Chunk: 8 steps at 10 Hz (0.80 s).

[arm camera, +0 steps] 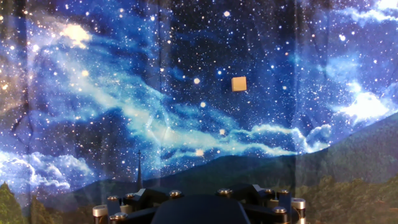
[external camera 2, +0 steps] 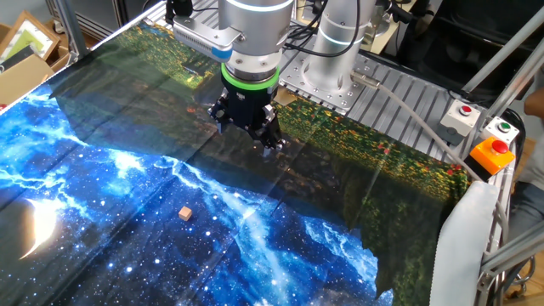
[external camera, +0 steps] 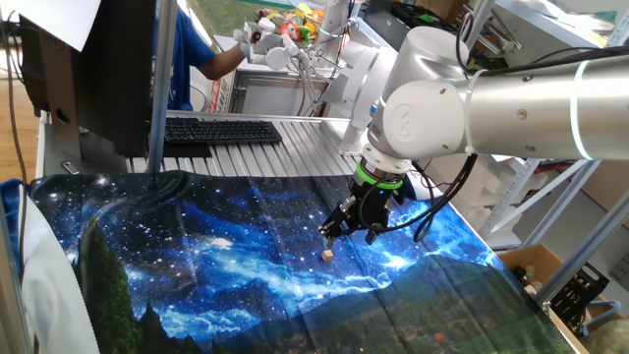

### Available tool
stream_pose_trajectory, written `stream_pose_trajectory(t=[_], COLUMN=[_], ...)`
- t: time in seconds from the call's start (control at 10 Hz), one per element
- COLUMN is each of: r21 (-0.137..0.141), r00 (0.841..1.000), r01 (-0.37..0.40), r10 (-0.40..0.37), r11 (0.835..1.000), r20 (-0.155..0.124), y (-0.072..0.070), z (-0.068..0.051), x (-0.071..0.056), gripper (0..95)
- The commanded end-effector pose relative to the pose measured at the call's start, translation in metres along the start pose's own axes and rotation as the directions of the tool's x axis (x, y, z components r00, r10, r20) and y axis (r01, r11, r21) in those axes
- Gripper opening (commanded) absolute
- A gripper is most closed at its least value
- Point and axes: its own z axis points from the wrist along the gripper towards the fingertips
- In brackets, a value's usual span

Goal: Pick up the small block on the left and move it to the right

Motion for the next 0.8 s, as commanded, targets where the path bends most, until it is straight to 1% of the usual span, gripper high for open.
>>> stream_pose_trajectory(t=[0.1,0.2,0.3,0.5,0.7,0.8], r21=[-0.033,-0.033,-0.023,-0.016,-0.014,-0.018], r00=[0.993,0.993,0.993,0.992,0.991,0.990], r01=[-0.109,-0.106,-0.109,-0.117,-0.126,-0.128], r10=[0.110,0.108,0.110,0.118,0.126,0.128], r11=[0.994,0.994,0.994,0.993,0.992,0.992], r20=[0.051,0.051,0.052,0.055,0.055,0.054], y=[0.000,0.000,0.001,0.001,0.002,0.002], z=[0.000,0.001,0.003,0.005,0.007,0.007], x=[0.000,0.002,0.006,0.013,0.017,0.018], gripper=[0.0,0.0,0.0,0.0,0.0,0.0])
